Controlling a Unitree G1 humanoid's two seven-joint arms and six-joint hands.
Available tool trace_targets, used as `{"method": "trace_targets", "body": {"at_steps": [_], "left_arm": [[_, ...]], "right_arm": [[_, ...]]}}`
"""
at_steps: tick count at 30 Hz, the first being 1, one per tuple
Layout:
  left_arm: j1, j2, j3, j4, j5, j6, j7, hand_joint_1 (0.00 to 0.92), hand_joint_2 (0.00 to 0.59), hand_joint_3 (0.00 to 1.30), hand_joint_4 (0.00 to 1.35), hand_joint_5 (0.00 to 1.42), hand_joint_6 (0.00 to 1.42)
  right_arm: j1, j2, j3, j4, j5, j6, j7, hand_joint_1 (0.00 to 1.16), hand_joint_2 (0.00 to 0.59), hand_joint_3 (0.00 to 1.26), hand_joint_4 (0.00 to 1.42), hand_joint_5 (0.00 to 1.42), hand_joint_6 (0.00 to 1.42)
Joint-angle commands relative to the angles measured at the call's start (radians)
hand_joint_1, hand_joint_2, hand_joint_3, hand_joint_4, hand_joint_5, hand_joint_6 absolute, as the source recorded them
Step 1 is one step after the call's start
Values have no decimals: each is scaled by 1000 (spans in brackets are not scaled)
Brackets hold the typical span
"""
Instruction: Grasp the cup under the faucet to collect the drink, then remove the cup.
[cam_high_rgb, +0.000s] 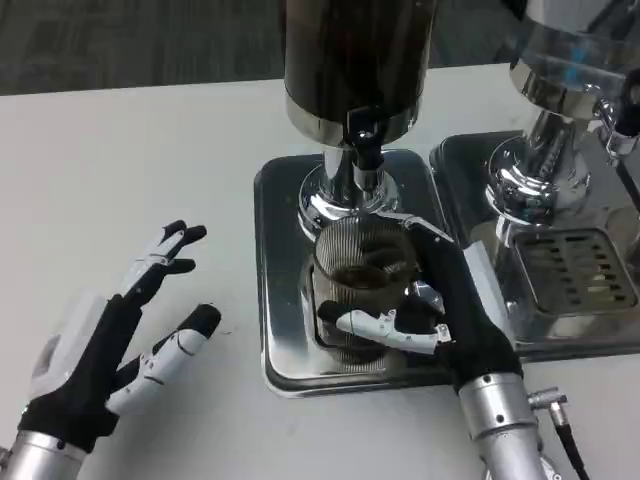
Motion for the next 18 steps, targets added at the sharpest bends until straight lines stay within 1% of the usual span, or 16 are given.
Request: {"method": "trace_targets", "body": {"at_steps": [1,8,12,18], "left_arm": [[-15,2,-18,25,-2,-10,2,0,207,164,16,227,172],[-25,3,-35,40,1,-14,9,0,207,164,16,227,172],[-18,5,-35,28,1,-11,13,0,207,165,16,228,172],[-11,9,-36,24,-5,-10,4,0,207,165,16,226,172]], "right_arm": [[22,-6,-12,-64,5,-6,-9,1067,229,503,488,579,898],[53,-13,-17,-134,1,8,-8,1075,230,503,487,570,888],[95,-28,-23,-205,15,18,16,1077,230,503,482,568,888],[180,-34,-39,-337,35,35,49,1079,230,503,486,568,889]]}}
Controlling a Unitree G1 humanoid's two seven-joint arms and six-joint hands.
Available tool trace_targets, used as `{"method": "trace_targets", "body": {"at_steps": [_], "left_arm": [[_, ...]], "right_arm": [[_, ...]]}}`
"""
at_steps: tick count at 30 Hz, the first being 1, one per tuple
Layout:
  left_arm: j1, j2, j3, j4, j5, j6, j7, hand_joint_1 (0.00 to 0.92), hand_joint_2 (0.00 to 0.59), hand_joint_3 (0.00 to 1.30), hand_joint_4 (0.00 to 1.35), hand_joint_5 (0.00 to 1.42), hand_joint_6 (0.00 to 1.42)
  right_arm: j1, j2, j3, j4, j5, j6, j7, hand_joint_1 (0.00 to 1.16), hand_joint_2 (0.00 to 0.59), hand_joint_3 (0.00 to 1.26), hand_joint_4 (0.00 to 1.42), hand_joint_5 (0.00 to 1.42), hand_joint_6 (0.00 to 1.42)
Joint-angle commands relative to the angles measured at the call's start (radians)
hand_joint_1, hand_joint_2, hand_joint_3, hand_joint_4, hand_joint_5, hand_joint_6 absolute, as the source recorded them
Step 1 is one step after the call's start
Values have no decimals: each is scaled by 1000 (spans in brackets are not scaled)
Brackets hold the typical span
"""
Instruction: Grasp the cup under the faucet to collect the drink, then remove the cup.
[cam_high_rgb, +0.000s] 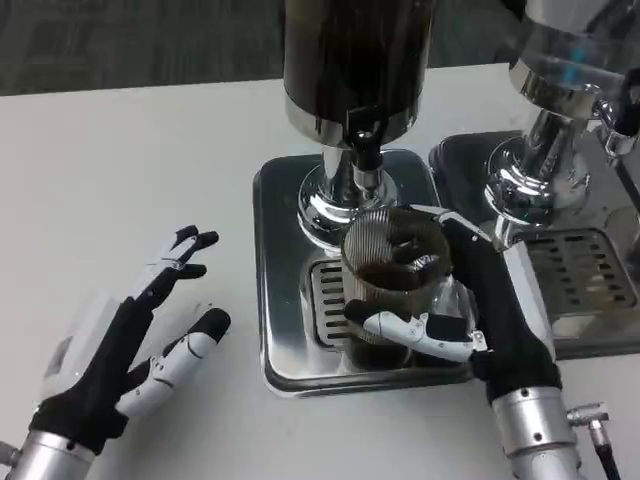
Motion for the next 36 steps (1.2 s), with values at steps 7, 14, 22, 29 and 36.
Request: {"method": "trace_targets", "body": {"at_steps": [7,14,22,29,36], "left_arm": [[27,40,-8,-91,75,59,18,0,207,106,0,110,77],[121,87,-6,-284,152,188,2,0,197,17,0,3,0],[252,150,-14,-458,250,275,-8,0,194,0,0,0,0],[359,154,-10,-583,345,411,4,0,197,0,0,0,0],[433,156,-11,-666,372,440,24,0,201,0,0,0,0]], "right_arm": [[103,-2,-21,-198,44,19,49,1078,238,503,483,574,890],[182,-5,-11,-288,72,29,106,1076,248,503,481,581,890],[209,-28,-6,-365,93,63,185,1077,258,503,469,584,903],[224,-36,8,-410,116,87,249,1082,260,498,466,591,911],[249,-60,25,-462,131,96,309,1086,261,489,451,601,924]]}}
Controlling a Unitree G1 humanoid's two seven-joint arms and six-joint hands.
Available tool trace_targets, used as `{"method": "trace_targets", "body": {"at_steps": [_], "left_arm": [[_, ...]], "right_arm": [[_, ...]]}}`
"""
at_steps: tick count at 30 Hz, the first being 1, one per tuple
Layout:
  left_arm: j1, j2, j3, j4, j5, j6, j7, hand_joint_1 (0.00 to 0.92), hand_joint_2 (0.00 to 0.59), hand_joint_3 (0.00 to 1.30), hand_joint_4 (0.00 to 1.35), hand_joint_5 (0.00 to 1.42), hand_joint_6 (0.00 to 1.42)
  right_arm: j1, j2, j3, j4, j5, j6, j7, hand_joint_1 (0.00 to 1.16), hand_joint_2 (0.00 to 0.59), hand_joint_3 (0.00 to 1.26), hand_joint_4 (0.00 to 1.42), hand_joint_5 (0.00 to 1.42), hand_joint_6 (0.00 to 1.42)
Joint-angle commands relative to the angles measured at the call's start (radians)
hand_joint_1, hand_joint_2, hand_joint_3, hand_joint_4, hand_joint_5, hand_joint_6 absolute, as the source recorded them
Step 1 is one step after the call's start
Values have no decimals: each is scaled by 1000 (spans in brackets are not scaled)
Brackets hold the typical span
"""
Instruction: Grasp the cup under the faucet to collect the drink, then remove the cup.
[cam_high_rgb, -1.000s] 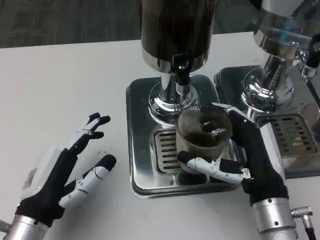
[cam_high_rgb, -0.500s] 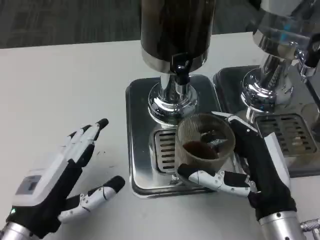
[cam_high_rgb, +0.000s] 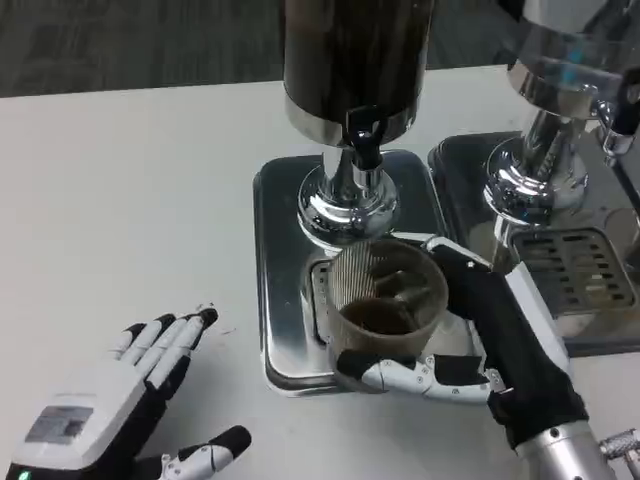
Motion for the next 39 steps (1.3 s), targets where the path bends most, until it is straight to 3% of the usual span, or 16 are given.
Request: {"method": "trace_targets", "body": {"at_steps": [1,18,25,39], "left_arm": [[68,12,6,-66,18,7,28,0,202,0,0,0,0],[185,-17,14,-195,60,45,88,0,211,0,0,0,0],[176,-44,8,-229,75,75,94,0,211,0,0,0,0],[176,-55,7,-235,63,98,85,0,206,0,0,0,0]], "right_arm": [[26,-12,7,-73,39,-6,31,1086,261,489,451,601,925],[117,-33,9,-204,58,12,81,1087,261,481,445,601,930],[111,-30,4,-191,65,17,78,1087,261,481,448,601,930],[114,-18,7,-178,58,6,70,1083,272,481,457,618,930]]}}
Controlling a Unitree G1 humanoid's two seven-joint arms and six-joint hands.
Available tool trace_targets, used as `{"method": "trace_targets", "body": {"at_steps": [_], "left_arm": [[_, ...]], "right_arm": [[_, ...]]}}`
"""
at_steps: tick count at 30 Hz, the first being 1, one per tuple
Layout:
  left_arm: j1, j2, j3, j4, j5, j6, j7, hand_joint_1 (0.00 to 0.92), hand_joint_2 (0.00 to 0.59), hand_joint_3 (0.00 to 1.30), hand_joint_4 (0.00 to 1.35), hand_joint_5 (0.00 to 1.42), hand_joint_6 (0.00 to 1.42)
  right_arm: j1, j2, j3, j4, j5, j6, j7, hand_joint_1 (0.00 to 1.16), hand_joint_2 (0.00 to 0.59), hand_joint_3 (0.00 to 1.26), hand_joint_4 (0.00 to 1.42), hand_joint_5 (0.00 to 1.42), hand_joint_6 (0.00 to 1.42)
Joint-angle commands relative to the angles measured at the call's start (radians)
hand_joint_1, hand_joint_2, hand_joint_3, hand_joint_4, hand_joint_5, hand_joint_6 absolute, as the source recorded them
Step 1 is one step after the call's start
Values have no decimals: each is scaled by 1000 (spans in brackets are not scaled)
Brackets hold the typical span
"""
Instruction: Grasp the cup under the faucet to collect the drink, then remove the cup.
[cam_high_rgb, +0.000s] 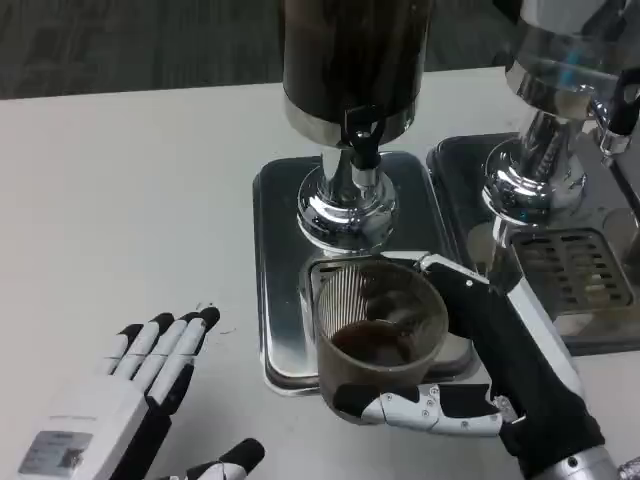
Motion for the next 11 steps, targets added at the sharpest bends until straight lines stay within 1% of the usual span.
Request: {"method": "trace_targets", "body": {"at_steps": [1,11], "left_arm": [[4,-9,-3,-8,-1,10,6,0,206,0,0,0,0],[4,-25,-2,-12,-4,22,5,0,209,0,0,0,0]], "right_arm": [[-5,11,-4,-11,24,-21,-13,1083,272,481,457,618,930],[-8,14,-4,-8,31,-19,-9,1078,271,478,464,618,930]]}}
